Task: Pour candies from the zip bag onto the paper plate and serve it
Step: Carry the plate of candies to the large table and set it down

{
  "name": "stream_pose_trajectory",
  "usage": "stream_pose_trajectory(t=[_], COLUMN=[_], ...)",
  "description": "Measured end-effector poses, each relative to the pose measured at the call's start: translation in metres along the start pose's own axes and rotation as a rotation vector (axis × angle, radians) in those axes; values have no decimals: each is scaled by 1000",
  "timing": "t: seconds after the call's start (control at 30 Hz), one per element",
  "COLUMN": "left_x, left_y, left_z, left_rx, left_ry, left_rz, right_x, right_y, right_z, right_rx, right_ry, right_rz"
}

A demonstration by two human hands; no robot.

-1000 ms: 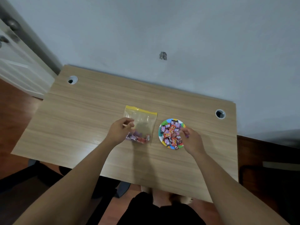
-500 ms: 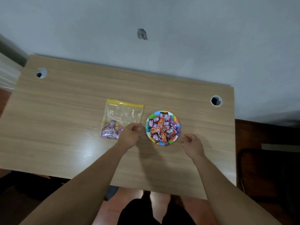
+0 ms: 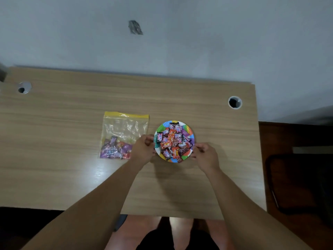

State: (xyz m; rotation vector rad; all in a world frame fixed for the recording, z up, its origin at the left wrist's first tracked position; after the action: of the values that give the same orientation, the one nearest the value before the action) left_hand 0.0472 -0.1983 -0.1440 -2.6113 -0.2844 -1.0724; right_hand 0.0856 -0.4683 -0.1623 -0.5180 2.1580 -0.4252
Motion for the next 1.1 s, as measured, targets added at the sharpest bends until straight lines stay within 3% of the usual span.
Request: stream_pose_trajectory(t=[0.53,1.1], left_x=[34,16], left_y=[25,152], left_z=[-81,-249], left_rx=[-202,-549], left_ry=[129,265], left_rz=[-9,176], right_x=[20,125], right_y=[-68,-220], right_z=[-84,-264], right_rx=[148,468], right_ry=[32,140], right_rz=[126,212])
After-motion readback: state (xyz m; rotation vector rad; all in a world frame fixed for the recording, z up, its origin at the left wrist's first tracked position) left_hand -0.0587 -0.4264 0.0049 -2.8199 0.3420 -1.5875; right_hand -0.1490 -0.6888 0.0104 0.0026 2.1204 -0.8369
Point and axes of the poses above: each hand's wrist, its own z-axis towards the middle knuckle, its own y-axis out of the palm, x = y × z, the point moved 4 cm from there along z, towards the middle knuckle, and after that the axes turned 8 degrees about -z, right-handed, at the moved point
